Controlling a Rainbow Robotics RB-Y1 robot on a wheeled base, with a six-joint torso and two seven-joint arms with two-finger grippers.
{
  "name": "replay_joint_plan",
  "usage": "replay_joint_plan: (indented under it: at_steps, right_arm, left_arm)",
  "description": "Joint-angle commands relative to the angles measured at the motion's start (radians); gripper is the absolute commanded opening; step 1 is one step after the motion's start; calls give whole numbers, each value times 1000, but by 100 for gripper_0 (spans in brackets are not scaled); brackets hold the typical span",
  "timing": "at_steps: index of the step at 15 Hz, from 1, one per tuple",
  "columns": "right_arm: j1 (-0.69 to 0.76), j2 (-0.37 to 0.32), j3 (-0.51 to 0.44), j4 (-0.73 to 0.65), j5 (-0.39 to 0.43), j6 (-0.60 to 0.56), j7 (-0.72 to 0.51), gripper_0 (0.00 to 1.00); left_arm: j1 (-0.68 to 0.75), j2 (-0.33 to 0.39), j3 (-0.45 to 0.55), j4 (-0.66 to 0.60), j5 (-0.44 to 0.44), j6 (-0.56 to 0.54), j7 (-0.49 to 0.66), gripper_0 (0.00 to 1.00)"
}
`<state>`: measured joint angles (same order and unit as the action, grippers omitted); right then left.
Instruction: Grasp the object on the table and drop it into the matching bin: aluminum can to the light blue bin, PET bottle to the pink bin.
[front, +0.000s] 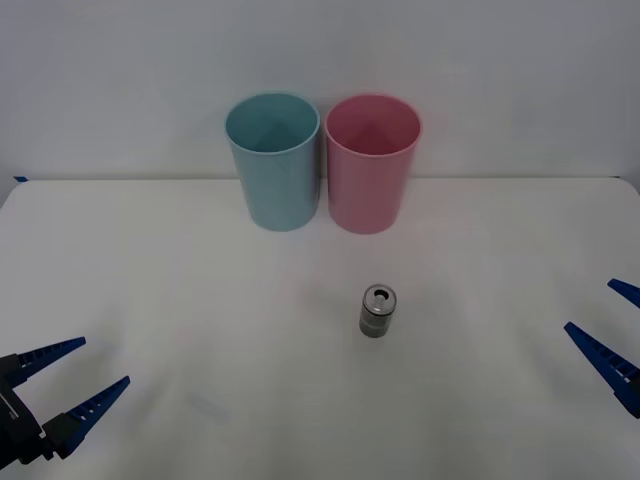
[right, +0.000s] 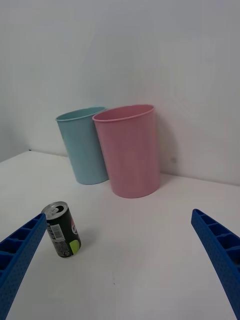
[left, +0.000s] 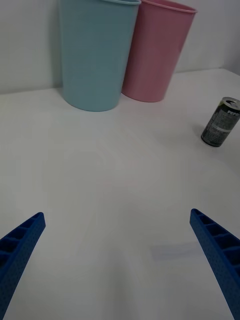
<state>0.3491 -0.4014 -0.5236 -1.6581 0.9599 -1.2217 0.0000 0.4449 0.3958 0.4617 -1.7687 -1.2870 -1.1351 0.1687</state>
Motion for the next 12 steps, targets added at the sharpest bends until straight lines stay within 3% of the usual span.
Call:
replay_joint_plan:
  at_steps: [1,12]
  right_arm:
    - [0,0,0,0,0,0,0,100]
    - [45,-16,82,9,-7,1,31,100]
  left_arm:
    - [0,0,0,0,0,0,0,100]
    - [0,0,0,0,0,0,0,100]
